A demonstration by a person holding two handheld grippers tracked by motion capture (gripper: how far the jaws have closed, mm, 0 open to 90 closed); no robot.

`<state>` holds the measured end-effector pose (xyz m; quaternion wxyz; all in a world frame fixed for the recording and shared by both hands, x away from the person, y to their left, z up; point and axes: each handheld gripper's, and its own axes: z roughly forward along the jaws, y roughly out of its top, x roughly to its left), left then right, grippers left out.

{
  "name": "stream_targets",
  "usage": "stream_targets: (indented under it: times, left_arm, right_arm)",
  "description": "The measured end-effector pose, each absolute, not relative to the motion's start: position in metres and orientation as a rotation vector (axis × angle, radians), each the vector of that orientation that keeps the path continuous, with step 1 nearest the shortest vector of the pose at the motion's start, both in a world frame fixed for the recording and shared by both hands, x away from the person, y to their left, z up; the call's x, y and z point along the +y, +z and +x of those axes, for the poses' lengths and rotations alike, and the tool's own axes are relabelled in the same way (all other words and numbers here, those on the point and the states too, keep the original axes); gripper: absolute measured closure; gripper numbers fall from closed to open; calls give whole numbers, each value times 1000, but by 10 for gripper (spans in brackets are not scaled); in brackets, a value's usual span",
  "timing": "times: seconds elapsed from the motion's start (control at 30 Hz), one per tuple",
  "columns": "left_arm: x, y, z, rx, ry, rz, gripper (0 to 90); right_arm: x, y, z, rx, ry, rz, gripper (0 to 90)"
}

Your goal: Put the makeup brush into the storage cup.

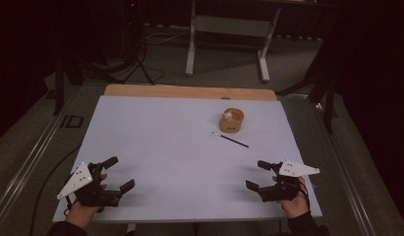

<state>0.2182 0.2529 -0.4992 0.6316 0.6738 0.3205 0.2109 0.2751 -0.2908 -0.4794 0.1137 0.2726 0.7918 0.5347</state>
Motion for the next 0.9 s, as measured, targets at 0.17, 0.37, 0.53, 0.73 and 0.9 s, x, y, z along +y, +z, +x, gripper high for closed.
stream_targets:
  times: [0.17,0.37,0.53,0.73,0.9]
  left_arm:
    - [253,-499,218,734,484,1545,15]
    - [253,-499,218,734,483,1544,15]
    - [254,-499,218,739,492,1541,15]
    - [255,-498,218,742,496,1531,15]
    - [255,-498,218,743,498,1533,15]
  right_arm:
    - [-289,-479,275,2335,1551,798,105]
    - [-288,-477,273,2321,1552,778,106]
    - [-287,-473,271,2304,1552,757,105]
    - [-289,-469,271,2277,1562,764,105]
    - [-292,-465,273,2256,1571,806,105]
